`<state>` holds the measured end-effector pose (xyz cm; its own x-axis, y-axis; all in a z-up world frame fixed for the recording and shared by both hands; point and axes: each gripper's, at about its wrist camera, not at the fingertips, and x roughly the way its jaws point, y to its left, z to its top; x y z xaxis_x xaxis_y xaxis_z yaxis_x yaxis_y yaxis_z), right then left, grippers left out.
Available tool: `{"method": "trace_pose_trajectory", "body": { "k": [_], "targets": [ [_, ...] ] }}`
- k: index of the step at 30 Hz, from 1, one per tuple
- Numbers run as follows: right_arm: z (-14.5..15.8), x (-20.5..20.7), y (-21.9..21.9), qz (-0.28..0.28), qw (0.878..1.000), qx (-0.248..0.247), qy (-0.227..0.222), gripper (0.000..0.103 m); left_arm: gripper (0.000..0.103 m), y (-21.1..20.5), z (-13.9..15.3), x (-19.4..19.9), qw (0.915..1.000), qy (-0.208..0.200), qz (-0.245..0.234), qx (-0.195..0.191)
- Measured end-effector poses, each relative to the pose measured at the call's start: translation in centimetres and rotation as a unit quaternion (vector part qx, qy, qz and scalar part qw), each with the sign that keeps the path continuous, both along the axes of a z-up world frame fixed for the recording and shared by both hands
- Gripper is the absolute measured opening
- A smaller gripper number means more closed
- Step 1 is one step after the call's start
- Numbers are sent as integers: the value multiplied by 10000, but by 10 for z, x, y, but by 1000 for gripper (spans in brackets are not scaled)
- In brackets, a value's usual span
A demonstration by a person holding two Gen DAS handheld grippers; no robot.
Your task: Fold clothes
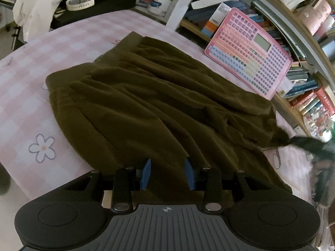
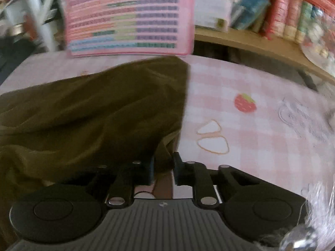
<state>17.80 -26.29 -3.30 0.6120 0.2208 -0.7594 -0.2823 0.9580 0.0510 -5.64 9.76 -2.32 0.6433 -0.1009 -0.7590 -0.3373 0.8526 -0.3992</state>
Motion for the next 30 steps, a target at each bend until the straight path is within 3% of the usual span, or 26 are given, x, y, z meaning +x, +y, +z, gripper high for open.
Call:
{"method": "trace_pose_trajectory", "body": {
  "k": [3, 7, 9, 10, 16, 20, 25, 27, 30],
  "targets": [
    [35, -13, -24, -333, 9982, 234, -438, 14, 36, 3, -1, -5, 10000, -7, 43, -29],
    [-7, -12, -16, -129, 9968, -748, 233, 24, 36, 9, -5, -3, 9998, -10, 141, -130],
    [-12, -13, -20, -354, 9967, -708, 167, 41, 36, 8, -2, 0, 10000, -81, 7, -45],
    [-14, -14, -23, -474, 9966, -670, 124, 44, 36, 7, -1, 1, 9999, -121, -64, 0],
    [4, -48, -27, -655, 9963, -508, -239, 46, 36, 27, 15, 25, 9981, -526, -268, 177],
    [19, -95, -23, -690, 9968, -208, -357, 48, 36, 54, 24, 59, 9954, -869, -296, 284],
    [17, -161, -8, -999, 9946, -74, -258, 48, 30, 90, 19, 113, 9942, -916, -423, 379],
    [10, -181, 0, -1144, 9933, -93, -141, 48, 17, 103, 13, 134, 9939, -911, -532, 328],
    [2, -204, 15, -1356, 9905, -228, -2, 48, 12, 111, 3, 158, 9933, -832, -748, 272]
  ]
}}
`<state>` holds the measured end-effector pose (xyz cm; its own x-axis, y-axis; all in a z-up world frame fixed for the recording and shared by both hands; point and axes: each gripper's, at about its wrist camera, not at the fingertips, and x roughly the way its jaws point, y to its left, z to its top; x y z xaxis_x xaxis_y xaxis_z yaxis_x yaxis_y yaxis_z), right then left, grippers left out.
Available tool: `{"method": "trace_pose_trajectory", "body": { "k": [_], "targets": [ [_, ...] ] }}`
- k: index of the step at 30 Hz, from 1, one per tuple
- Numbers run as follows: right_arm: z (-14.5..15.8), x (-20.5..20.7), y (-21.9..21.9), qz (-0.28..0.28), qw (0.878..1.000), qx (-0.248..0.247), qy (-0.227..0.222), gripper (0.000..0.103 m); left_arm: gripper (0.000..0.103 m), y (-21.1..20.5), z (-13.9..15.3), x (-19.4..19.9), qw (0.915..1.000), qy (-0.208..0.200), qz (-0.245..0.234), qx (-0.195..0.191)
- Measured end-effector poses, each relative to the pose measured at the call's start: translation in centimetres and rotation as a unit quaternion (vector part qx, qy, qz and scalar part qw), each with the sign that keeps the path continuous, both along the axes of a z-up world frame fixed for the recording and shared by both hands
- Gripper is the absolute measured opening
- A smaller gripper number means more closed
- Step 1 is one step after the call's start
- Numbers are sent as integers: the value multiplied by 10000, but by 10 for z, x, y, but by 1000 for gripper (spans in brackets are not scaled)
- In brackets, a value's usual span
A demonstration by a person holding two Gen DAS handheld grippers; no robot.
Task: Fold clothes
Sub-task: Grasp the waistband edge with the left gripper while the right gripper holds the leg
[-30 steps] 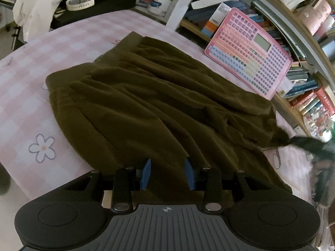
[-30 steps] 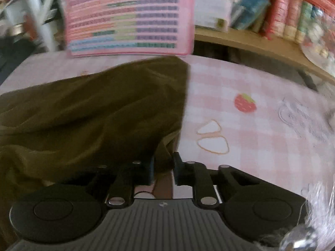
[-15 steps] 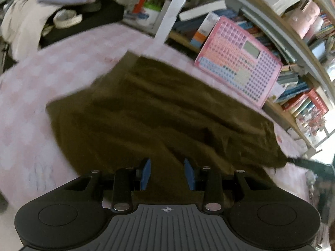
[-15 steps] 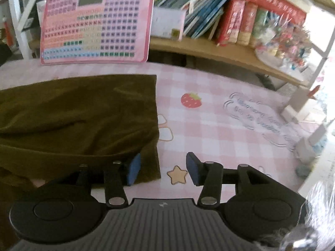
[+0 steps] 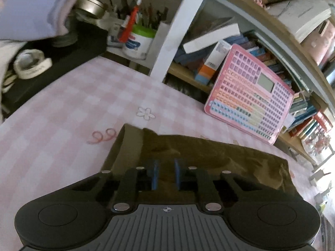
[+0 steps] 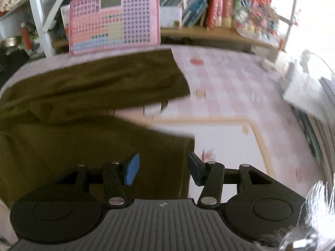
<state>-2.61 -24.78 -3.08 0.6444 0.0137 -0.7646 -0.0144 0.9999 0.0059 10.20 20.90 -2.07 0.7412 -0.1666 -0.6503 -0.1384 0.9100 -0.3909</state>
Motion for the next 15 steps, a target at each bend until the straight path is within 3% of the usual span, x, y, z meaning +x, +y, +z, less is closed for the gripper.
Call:
{"method": "trace_pose_trajectory", "body": {
  "k": [5, 10, 15],
  "targets": [
    [-12, -19, 18, -398, 9987, -257, 173, 48, 0, 14, -22, 21, 9995, 236, -143, -161],
    [-23, -28, 28, -733, 9960, -350, 373, 48, 0, 33, -45, 34, 9982, 526, 39, -275],
    [-25, -32, 31, -891, 9948, -387, 313, 48, 3, 52, -51, 41, 9979, 485, 305, -309]
  ]
}}
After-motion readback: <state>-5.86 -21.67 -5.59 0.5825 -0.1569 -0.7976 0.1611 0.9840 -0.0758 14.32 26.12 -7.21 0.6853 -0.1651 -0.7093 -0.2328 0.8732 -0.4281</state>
